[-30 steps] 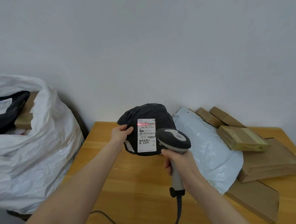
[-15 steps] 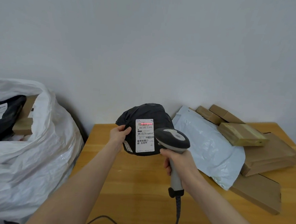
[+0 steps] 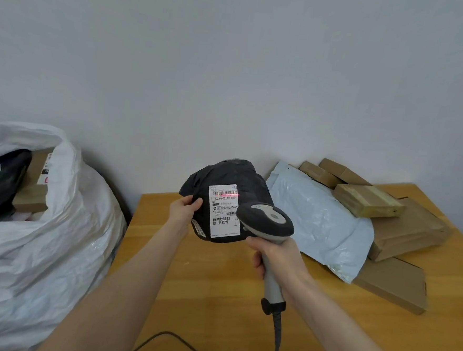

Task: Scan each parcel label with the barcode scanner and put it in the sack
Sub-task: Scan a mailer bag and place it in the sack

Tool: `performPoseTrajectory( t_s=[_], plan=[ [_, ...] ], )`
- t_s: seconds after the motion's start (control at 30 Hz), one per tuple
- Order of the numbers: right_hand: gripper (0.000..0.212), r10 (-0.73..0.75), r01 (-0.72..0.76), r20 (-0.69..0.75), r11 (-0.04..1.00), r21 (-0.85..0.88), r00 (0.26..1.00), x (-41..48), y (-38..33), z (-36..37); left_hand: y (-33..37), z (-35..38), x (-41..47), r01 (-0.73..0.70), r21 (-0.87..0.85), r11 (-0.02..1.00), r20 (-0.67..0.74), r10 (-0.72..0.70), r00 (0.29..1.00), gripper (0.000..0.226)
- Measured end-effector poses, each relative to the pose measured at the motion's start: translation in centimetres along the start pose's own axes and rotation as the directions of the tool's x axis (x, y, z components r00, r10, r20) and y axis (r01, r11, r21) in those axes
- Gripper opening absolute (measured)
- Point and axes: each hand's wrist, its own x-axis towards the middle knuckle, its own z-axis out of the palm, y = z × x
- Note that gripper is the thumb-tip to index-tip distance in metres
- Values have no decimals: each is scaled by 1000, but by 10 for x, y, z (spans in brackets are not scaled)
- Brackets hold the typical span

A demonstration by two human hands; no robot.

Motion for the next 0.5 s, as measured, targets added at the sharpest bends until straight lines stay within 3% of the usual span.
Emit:
performPoseTrajectory(
  t_s=[0.5],
  plan=[
    [14,-54,54,82,999,0,995,-52,14,-27,-10,-3,-69,-32,19,999,-25,32,999,46]
  ],
)
